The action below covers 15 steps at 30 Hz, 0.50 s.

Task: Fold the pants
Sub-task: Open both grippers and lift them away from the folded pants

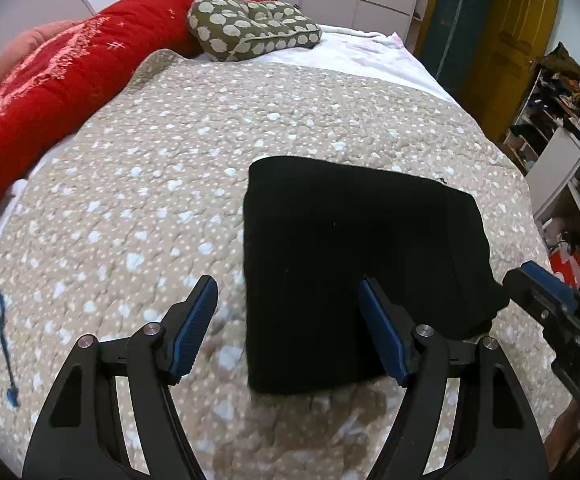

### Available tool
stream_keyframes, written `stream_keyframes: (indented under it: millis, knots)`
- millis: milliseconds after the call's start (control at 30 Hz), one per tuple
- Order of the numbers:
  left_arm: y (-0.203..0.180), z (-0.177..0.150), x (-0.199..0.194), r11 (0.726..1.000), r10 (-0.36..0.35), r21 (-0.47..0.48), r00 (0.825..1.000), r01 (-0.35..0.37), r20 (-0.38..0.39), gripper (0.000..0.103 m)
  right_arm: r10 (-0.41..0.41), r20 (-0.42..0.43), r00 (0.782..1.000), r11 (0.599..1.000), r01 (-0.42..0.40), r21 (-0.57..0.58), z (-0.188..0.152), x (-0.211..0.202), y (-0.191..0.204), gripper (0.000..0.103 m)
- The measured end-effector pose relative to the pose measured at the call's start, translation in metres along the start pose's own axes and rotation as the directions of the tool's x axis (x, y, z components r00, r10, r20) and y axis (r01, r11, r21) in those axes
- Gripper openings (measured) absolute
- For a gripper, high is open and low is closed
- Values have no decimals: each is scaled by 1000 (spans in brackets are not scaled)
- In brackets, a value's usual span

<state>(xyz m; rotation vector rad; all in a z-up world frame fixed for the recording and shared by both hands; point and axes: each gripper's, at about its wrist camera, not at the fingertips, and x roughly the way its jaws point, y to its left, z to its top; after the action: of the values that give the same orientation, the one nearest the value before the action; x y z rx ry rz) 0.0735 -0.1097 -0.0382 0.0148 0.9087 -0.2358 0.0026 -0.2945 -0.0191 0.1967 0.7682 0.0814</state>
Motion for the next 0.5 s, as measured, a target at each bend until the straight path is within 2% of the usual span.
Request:
stream_keyframes:
  millis: [233, 500]
  knots:
    - [3, -16, -20, 999, 51, 2, 998, -52, 33, 73, -5, 9, 1000, 1000, 5, 0, -5, -8, 8, 41]
    - [6, -25, -38, 998, 64, -13, 996, -63, 60, 73, 3, 2, 1000, 1000, -3, -21, -13, -17, 22, 43]
